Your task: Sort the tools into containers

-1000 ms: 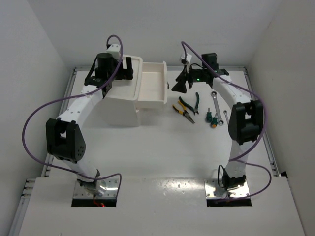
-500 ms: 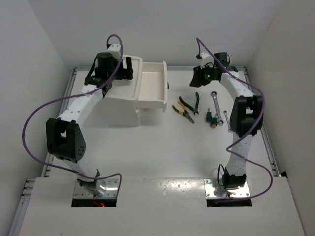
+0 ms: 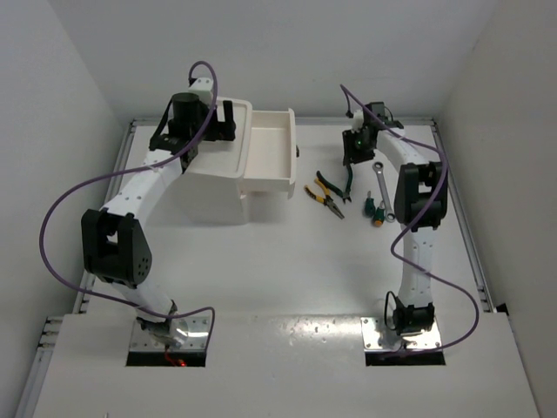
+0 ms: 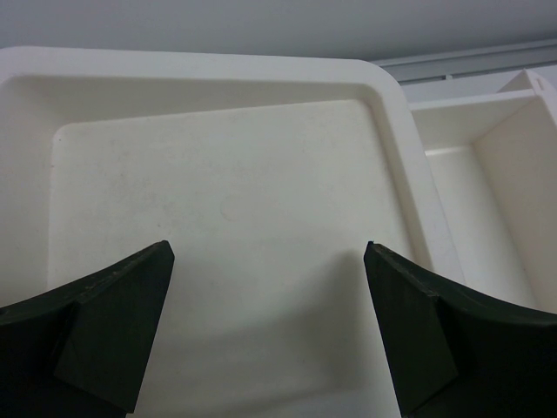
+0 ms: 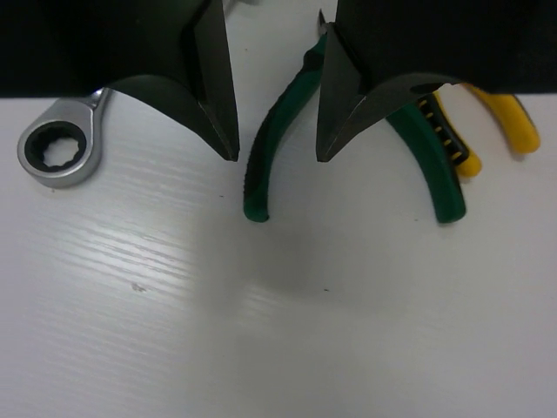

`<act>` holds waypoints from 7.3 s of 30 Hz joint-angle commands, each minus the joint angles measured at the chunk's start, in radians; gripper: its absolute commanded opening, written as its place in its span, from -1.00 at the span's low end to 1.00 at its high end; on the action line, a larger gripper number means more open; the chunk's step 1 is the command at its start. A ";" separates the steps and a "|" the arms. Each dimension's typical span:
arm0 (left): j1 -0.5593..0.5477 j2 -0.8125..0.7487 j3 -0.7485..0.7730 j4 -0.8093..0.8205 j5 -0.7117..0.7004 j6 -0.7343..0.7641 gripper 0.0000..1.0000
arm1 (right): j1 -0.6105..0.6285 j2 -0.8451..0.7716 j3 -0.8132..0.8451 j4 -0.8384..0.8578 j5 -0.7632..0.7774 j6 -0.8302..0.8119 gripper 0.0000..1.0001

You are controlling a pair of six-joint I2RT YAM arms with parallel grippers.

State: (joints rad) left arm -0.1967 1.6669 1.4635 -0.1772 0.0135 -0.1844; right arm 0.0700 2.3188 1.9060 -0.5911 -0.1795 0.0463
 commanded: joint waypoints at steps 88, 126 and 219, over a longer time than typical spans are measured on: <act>-0.030 -0.001 -0.147 -0.271 -0.032 -0.027 1.00 | 0.574 -0.105 0.559 -0.108 0.644 0.138 -1.00; -0.030 0.008 -0.137 -0.271 -0.041 -0.027 1.00 | 0.580 0.021 0.564 -0.197 0.384 0.211 -0.68; -0.030 0.016 -0.172 -0.252 0.032 -0.046 1.00 | 0.308 -0.312 0.165 0.322 -0.793 0.460 0.60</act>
State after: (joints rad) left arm -0.2230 1.5997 1.3582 -0.1158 -0.0265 -0.1577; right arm 0.4026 2.0960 2.0369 -0.4442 -0.8864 0.4530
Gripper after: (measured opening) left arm 0.997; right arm 0.800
